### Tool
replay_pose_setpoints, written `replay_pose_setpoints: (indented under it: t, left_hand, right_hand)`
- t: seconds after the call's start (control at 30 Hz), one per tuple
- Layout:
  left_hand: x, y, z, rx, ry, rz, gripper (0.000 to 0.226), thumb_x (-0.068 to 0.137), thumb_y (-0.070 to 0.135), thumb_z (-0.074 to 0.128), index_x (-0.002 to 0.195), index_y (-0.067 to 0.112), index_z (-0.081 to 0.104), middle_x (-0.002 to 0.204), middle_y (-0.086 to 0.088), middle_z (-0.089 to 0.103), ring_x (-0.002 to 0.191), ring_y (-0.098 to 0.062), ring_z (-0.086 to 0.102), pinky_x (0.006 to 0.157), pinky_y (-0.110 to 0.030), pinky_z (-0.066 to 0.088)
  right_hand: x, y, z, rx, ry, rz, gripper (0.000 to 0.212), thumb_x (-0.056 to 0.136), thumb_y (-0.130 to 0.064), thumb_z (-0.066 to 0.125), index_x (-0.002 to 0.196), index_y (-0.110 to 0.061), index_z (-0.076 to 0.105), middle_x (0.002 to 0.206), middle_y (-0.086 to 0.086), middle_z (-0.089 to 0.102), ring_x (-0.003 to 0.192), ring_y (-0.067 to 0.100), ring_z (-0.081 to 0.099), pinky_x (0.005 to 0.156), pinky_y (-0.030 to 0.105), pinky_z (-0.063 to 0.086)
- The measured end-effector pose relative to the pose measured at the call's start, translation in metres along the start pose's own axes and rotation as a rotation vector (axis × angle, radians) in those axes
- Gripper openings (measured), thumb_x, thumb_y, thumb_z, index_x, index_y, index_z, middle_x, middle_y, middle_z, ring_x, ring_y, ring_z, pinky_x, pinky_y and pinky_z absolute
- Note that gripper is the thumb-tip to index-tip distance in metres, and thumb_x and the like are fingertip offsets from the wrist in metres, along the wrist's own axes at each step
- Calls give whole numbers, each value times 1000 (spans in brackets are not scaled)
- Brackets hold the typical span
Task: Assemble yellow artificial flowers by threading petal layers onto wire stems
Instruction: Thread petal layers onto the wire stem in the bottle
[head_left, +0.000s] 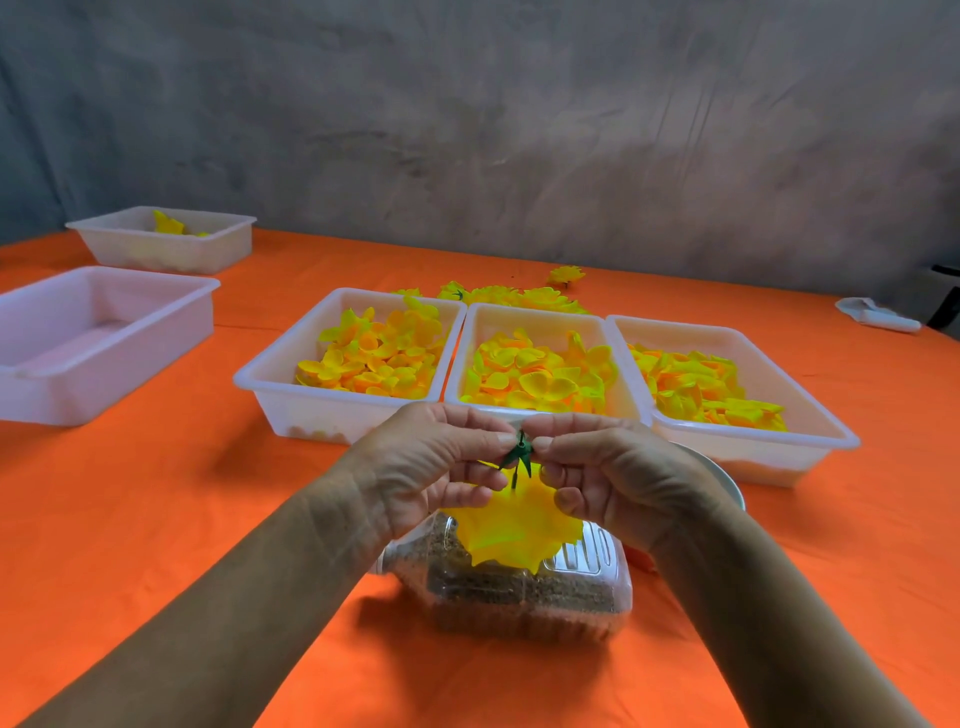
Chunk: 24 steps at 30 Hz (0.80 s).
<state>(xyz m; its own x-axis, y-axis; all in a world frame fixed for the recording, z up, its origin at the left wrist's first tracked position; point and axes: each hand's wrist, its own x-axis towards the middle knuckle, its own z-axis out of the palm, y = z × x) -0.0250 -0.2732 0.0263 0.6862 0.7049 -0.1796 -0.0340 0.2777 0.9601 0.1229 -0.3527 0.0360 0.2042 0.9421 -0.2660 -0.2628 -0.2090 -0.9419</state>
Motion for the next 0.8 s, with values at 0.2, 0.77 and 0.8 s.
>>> replay_pose_setpoints:
  t: [0.2, 0.77, 0.8]
  left_hand:
    - [-2, 0, 0, 63, 43, 49, 7, 78, 0, 67, 76, 6, 64, 57, -5, 65, 44, -13, 62, 38, -19, 48]
    - [-6, 1, 4, 166, 82, 7, 4, 84, 0, 65, 82, 1, 63, 58, -8, 65, 40, -14, 60, 36, -21, 48]
    - [-7, 0, 4, 184, 81, 15, 4, 85, 0, 65, 82, 1, 63, 58, -8, 65, 40, -14, 60, 36, -21, 48]
  right_hand:
    - [-1, 0, 0, -24, 15, -13, 18, 82, 8, 57, 83, -5, 69, 56, 3, 62, 43, 7, 53, 37, 16, 39]
    - [-8, 9, 4, -525, 135, -305, 17, 76, -2, 73, 92, -8, 74, 67, 5, 67, 47, -2, 53, 44, 12, 37]
    - [-8, 11, 4, -548, 136, -332, 17, 75, -3, 74, 92, -7, 74, 71, 9, 69, 53, 1, 58, 49, 16, 43]
